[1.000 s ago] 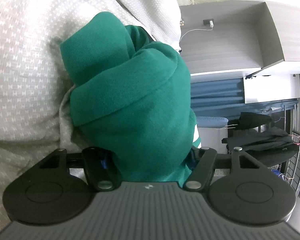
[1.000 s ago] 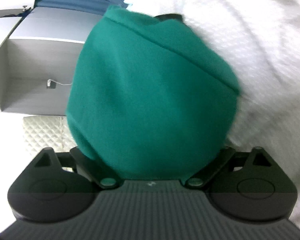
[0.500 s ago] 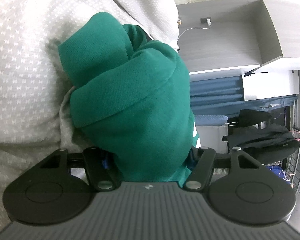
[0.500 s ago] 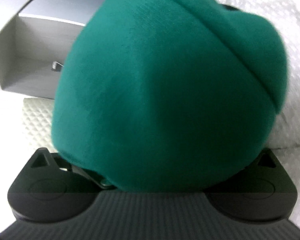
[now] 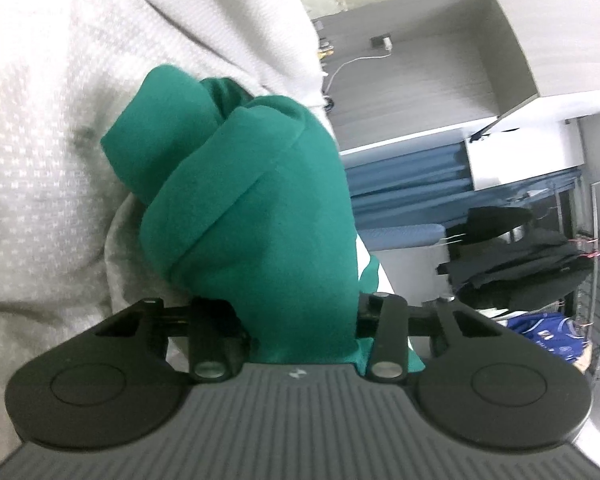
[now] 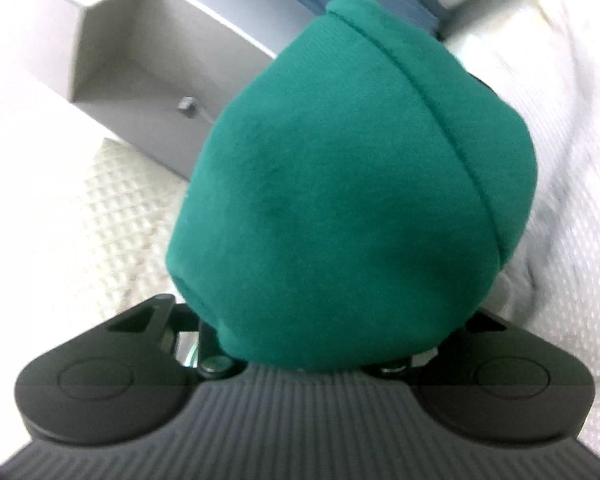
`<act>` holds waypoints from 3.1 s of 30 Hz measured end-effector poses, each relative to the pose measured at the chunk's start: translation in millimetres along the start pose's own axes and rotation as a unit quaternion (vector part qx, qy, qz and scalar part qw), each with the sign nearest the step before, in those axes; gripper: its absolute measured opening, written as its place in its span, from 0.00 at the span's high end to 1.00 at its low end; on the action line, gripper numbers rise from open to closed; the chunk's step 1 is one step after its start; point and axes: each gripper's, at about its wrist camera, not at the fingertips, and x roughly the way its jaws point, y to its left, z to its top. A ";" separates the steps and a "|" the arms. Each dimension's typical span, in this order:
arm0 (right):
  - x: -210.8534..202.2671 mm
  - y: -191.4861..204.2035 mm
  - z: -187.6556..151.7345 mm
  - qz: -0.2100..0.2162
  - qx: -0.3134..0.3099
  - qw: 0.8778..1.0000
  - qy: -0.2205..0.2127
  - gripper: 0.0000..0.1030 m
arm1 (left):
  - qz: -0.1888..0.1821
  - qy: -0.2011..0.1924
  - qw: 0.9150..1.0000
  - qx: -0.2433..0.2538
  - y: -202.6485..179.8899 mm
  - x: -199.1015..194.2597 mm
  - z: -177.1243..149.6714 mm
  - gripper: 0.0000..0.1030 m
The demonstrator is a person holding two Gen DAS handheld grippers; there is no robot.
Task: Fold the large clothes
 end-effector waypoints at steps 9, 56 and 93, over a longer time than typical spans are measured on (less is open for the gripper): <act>-64.5 41.7 36.0 0.075 -0.042 0.996 -0.035 0.56 | -0.072 0.002 0.996 0.055 -82.5 -31.5 -12.6 0.54; -119.1 -233.5 119.8 -0.024 0.127 0.978 -0.162 0.40 | -0.068 0.185 0.951 0.237 -122.6 300.2 -254.6 0.42; -352.2 38.5 -18.0 -0.082 -0.171 0.965 -0.183 0.36 | -0.053 0.080 0.832 0.546 -332.6 -78.8 -286.3 0.33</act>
